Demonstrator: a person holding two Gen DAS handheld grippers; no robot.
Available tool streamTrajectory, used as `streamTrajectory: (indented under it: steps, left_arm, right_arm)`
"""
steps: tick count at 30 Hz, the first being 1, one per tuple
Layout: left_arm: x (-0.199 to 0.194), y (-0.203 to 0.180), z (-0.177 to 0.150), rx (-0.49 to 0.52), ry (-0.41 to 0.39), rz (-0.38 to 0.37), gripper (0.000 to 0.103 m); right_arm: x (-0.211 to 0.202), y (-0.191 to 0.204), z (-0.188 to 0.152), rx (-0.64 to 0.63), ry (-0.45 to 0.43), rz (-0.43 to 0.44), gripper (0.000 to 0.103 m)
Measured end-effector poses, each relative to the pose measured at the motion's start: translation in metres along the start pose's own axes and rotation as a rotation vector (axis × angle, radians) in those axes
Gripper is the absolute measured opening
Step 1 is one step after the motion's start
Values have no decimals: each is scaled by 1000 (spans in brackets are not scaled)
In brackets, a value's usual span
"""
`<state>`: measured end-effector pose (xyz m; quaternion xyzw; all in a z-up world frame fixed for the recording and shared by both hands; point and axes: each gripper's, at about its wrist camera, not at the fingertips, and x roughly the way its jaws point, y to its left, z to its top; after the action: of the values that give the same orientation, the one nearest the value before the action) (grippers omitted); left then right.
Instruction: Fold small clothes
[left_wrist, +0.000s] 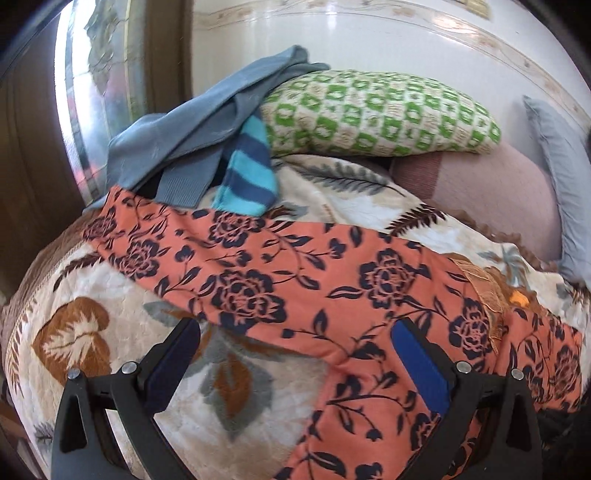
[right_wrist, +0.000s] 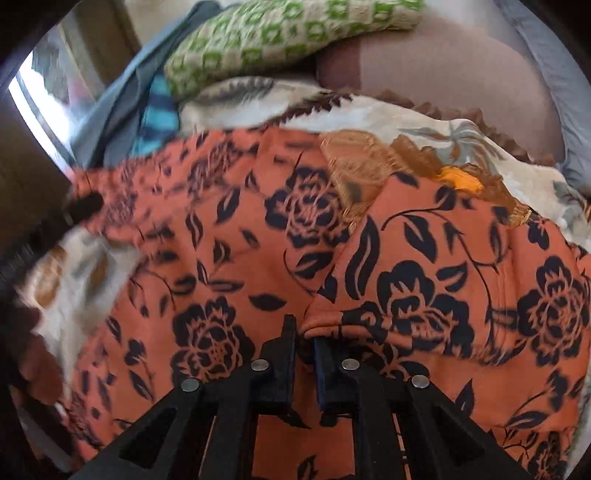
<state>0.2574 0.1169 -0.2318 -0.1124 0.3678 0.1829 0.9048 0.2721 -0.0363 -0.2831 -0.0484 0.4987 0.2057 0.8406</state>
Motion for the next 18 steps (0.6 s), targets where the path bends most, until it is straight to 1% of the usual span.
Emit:
streamTrajectory:
  steps: [1, 2, 3, 4, 8, 11, 12, 13, 15, 16, 17, 18]
  left_arm:
    - [1, 5, 1, -16, 6, 3, 103]
    - [3, 9, 2, -30, 13, 2, 103]
    - [4, 12, 3, -43, 16, -1, 103]
    - [4, 16, 3, -54, 17, -4, 103]
    - [6, 21, 7, -101, 24, -12, 103]
    - [5, 22, 9, -126, 23, -24, 103]
    - [5, 21, 10, -125, 21, -25, 103]
    - [4, 21, 10, -122, 17, -22, 103]
    - [4, 20, 12, -116, 11, -16, 103]
    - [3, 21, 12, -114, 9, -14, 103]
    - [3, 22, 13, -115, 8, -13, 103]
    - [3, 24, 14, -117, 9, -12, 103]
  right_arm:
    - [5, 10, -7, -57, -8, -71, 11]
    - [4, 15, -13, -98, -27, -110, 11]
    - [1, 17, -18, -123, -36, -132, 11]
    - [-2, 15, -23, -138, -28, -133, 11]
    - [-22, -8, -43, -121, -3, -72, 13]
    - [-43, -40, -58, -46, -21, 30, 13]
    - [-52, -48, -61, 4, -39, 65, 13]
    - [-58, -66, -62, 80, -63, 112, 13]
    - [-67, -104, -65, 266, -123, 224, 13]
    - [-68, -127, -68, 381, -161, 279, 13]
    - [-65, -146, -73, 499, -192, 284, 13]
    - [-58, -163, -77, 622, -210, 308, 16]
